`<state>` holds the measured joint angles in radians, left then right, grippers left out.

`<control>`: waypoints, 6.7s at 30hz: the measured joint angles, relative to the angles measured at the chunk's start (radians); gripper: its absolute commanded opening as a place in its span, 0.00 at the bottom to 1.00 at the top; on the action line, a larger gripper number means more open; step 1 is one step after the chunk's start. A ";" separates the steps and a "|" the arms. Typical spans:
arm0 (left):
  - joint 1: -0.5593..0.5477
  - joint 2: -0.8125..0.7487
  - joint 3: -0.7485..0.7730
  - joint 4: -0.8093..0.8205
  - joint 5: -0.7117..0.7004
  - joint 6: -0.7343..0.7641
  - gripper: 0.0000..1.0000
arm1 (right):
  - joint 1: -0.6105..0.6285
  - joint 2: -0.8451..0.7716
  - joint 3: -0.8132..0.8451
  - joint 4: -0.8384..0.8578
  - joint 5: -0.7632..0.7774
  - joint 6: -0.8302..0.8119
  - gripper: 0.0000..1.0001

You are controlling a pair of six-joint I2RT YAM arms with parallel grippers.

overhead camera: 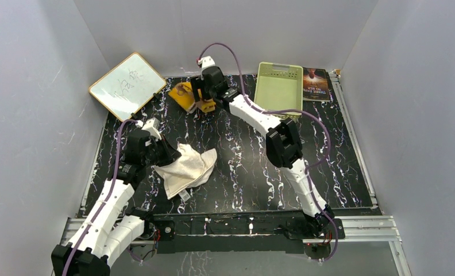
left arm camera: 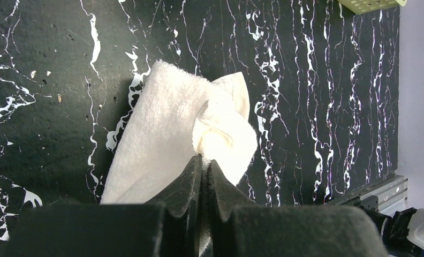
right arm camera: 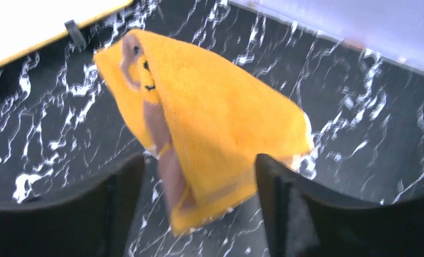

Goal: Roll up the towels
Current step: Move the towel to the center of the board, then pick up the towel at the center of the board, then flatten out the towel at the center of the board.

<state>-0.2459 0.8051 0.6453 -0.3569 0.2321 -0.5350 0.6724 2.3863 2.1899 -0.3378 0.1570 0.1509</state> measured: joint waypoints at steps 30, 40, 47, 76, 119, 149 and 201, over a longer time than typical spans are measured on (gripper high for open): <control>0.000 0.237 0.080 0.107 0.014 0.013 0.00 | -0.107 -0.782 -1.123 0.247 -0.193 -0.037 0.86; 0.002 0.272 0.121 0.107 -0.034 0.057 0.00 | 0.047 -0.698 -1.241 0.387 -0.405 0.110 0.81; 0.002 0.240 0.119 0.094 -0.045 0.062 0.00 | 0.091 -0.639 -1.295 0.449 -0.445 0.211 0.76; 0.342 0.210 0.462 0.015 -0.201 0.238 0.26 | -0.105 -1.226 -1.121 0.371 -0.232 0.200 0.56; 0.167 0.798 0.245 -0.038 0.108 0.209 0.00 | -0.139 -0.534 -1.176 0.431 -0.330 0.137 0.00; 0.550 0.294 0.446 -0.159 0.042 0.198 0.87 | -0.224 -1.386 -1.329 0.280 -0.174 0.091 0.37; 0.435 0.764 0.311 -0.083 -0.200 0.121 0.57 | -0.225 -1.231 -1.517 0.156 -0.187 0.164 0.80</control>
<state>0.1886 1.5692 0.9558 -0.4397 0.0326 -0.4145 0.4477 1.1549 0.6727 -0.1814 -0.0296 0.3145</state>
